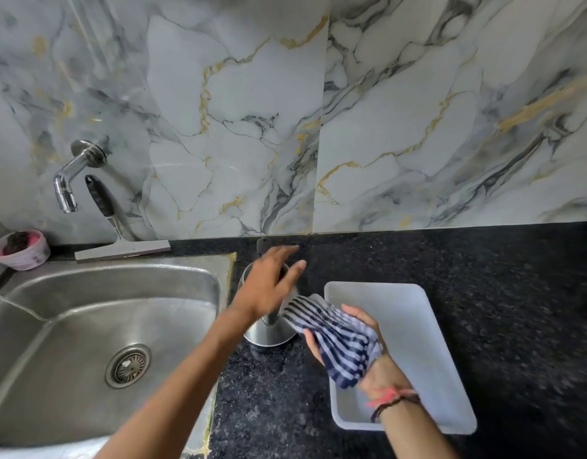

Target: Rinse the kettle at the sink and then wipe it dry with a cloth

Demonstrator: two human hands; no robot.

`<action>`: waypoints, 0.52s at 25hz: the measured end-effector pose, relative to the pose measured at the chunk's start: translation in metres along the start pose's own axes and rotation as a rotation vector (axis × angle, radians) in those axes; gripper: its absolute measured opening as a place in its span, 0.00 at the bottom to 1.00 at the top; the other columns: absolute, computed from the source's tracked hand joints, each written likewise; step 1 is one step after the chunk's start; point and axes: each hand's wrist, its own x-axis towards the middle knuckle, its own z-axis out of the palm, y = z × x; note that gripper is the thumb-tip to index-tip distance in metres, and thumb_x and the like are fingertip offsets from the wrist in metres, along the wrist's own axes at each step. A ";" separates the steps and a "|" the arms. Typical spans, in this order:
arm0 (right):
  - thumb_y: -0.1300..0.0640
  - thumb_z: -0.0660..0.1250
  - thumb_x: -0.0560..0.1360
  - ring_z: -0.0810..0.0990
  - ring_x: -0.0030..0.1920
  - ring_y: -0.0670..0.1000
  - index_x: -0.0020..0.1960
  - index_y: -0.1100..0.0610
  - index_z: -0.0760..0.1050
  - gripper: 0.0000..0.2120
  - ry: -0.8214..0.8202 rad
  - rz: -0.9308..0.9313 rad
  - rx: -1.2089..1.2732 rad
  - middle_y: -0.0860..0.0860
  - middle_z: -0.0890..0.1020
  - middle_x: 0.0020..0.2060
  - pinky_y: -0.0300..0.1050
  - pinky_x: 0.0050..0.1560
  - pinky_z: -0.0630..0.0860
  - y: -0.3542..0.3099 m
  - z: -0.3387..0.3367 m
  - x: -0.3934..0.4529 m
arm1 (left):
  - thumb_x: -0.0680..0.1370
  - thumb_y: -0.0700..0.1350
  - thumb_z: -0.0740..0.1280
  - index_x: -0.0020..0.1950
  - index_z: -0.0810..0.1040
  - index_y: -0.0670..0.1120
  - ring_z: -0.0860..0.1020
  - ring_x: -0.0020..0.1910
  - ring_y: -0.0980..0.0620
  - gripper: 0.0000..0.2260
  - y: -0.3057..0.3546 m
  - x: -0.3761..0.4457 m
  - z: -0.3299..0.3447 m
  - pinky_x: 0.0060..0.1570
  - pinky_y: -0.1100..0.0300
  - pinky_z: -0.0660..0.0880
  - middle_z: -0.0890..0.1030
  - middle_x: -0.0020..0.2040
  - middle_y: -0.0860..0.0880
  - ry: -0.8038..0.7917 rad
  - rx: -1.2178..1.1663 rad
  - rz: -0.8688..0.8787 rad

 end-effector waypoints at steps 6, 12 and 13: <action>0.43 0.68 0.80 0.70 0.76 0.67 0.76 0.61 0.72 0.32 -0.128 0.254 -0.420 0.63 0.71 0.77 0.70 0.74 0.67 -0.095 -0.025 -0.017 | 0.73 0.44 0.77 0.52 0.80 0.38 0.80 0.41 0.48 0.13 0.031 -0.018 0.068 0.42 0.50 0.79 0.82 0.42 0.43 -0.207 -0.474 -0.368; 0.59 0.76 0.73 0.84 0.53 0.58 0.52 0.62 0.84 0.10 0.206 0.315 -1.251 0.60 0.84 0.51 0.60 0.68 0.77 -0.140 -0.103 -0.028 | 0.70 0.47 0.78 0.57 0.78 0.42 0.79 0.44 0.48 0.20 0.039 -0.040 0.170 0.45 0.59 0.77 0.83 0.49 0.42 -0.225 -0.079 -0.536; 0.58 0.75 0.74 0.82 0.47 0.55 0.48 0.60 0.82 0.06 0.256 0.318 -1.489 0.58 0.81 0.46 0.59 0.61 0.80 -0.140 -0.113 -0.027 | 0.70 0.46 0.78 0.58 0.77 0.42 0.80 0.46 0.47 0.20 0.043 -0.046 0.183 0.48 0.56 0.79 0.83 0.50 0.42 -0.282 -0.030 -0.547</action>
